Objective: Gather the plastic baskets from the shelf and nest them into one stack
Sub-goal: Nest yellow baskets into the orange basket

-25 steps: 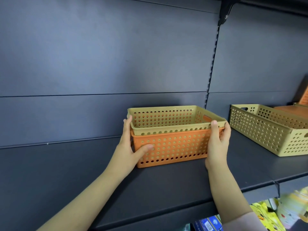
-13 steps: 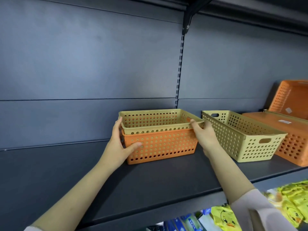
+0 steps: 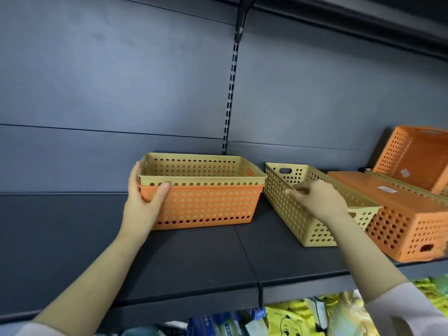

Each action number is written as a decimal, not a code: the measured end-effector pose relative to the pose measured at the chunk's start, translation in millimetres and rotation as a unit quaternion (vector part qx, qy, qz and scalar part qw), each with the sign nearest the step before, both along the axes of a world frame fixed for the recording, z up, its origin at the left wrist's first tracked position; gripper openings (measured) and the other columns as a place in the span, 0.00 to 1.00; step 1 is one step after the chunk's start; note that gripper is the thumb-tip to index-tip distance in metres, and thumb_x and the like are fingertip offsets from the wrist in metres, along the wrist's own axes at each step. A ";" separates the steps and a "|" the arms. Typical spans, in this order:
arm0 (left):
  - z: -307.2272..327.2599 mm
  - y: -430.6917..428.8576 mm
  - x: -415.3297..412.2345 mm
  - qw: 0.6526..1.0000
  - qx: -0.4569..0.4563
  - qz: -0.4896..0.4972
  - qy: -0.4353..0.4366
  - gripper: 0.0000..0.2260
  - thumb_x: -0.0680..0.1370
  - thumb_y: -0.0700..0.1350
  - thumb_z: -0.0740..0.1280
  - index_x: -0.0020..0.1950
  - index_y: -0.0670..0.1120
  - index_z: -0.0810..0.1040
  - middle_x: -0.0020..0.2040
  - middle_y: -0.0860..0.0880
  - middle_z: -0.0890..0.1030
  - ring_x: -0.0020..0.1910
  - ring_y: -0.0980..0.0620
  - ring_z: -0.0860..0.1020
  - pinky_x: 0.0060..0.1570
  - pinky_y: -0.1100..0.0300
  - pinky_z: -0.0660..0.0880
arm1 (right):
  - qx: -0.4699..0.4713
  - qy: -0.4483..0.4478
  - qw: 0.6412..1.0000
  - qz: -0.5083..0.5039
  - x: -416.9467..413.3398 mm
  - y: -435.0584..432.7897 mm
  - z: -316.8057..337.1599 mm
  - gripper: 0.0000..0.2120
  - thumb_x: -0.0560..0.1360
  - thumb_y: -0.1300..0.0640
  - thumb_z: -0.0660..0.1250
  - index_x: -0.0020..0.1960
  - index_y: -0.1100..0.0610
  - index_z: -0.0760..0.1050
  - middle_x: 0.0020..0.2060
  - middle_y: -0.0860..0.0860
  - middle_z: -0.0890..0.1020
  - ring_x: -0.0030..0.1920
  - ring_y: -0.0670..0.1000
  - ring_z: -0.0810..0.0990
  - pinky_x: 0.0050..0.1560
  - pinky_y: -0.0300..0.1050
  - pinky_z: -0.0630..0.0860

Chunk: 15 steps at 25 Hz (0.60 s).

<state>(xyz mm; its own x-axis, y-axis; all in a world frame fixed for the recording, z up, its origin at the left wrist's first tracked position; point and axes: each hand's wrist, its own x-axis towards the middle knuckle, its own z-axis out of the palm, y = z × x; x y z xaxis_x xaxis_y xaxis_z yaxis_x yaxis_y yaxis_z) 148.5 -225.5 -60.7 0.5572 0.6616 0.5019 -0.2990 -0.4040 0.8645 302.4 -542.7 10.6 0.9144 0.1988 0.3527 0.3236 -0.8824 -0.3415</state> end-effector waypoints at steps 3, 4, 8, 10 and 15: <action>-2.9 4.9 -1.8 1.000 0.021 -0.007 0.001 0.31 0.79 0.51 0.67 0.78 0.60 0.55 0.64 0.64 0.72 0.59 0.66 0.73 0.57 0.70 0.65 | 0.022 0.003 1.000 0.012 0.8 -7.5 4.4 0.17 0.73 0.42 0.70 0.57 0.50 0.82 0.47 0.48 0.84 0.43 0.52 0.82 0.45 0.45 0.76; -3.5 6.2 -2.3 1.000 0.023 -0.008 0.000 0.31 0.79 0.51 0.67 0.77 0.62 0.56 0.62 0.66 0.72 0.57 0.71 0.74 0.54 0.73 0.65 | 0.025 0.004 1.000 0.014 1.9 -11.7 4.0 0.15 0.73 0.43 0.71 0.55 0.50 0.83 0.45 0.48 0.84 0.40 0.51 0.83 0.45 0.45 0.77; -2.7 6.1 -4.3 1.000 0.006 -0.011 0.011 0.26 0.78 0.55 0.67 0.67 0.74 0.56 0.58 0.74 0.69 0.52 0.81 0.71 0.52 0.73 0.65 | 0.027 -0.023 0.999 0.011 5.5 -30.1 4.6 0.10 0.73 0.50 0.72 0.53 0.51 0.84 0.46 0.48 0.86 0.44 0.50 0.81 0.47 0.43 0.76; -1.9 4.1 -5.3 1.000 0.005 -0.018 0.012 0.27 0.78 0.56 0.67 0.68 0.74 0.56 0.59 0.74 0.69 0.53 0.80 0.71 0.53 0.73 0.65 | 0.014 -0.041 0.999 0.000 7.3 -36.6 11.0 0.08 0.73 0.56 0.71 0.51 0.52 0.85 0.47 0.50 0.86 0.44 0.51 0.79 0.46 0.43 0.74; -1.7 3.9 -6.5 0.999 0.006 -0.031 0.012 0.26 0.78 0.56 0.66 0.68 0.74 0.56 0.61 0.71 0.71 0.54 0.78 0.73 0.53 0.69 0.68 | 0.099 -0.106 0.989 -0.009 -0.7 -53.3 34.2 0.03 0.72 0.55 0.72 0.43 0.52 0.85 0.35 0.52 0.85 0.40 0.56 0.84 0.42 0.45 0.77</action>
